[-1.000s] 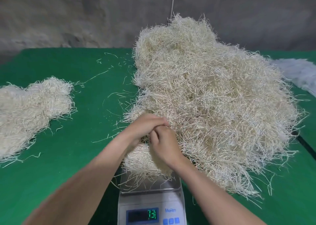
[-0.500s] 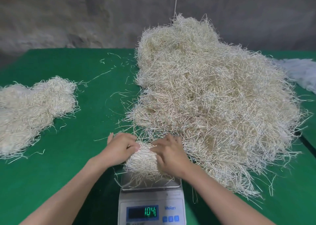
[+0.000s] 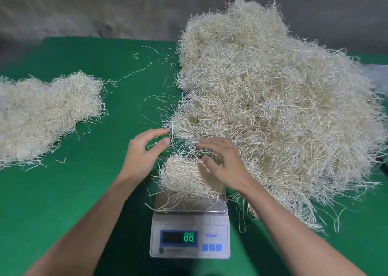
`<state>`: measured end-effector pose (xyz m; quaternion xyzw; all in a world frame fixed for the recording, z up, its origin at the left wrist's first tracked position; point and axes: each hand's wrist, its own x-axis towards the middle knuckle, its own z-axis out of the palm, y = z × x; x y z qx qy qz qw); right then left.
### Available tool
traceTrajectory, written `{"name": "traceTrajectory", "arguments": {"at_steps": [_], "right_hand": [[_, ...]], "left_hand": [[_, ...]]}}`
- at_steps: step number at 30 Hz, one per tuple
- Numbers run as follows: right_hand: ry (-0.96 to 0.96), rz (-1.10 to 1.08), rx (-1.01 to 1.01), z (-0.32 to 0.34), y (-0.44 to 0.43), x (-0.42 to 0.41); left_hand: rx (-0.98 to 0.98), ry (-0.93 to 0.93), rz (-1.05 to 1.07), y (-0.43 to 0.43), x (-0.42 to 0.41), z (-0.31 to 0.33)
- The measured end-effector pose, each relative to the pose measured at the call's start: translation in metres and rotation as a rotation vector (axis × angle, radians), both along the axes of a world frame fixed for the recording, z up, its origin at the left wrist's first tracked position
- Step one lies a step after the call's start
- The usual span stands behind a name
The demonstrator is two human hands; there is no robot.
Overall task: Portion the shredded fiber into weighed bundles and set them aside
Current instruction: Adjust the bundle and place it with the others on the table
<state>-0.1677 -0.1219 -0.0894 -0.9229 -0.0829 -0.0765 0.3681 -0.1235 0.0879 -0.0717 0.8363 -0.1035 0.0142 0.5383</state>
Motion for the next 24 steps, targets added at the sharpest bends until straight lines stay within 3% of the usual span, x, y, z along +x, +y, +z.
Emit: {"name": "traceTrajectory", "arguments": {"at_steps": [18, 24], "right_hand": [[0.013, 0.009, 0.007, -0.002, 0.002, -0.008], [-0.016, -0.084, 0.036, 0.009, -0.009, -0.004]], "left_hand": [[-0.009, 0.031, 0.005, -0.013, -0.004, -0.006], [-0.011, 0.097, -0.010, -0.036, 0.000, 0.003]]}}
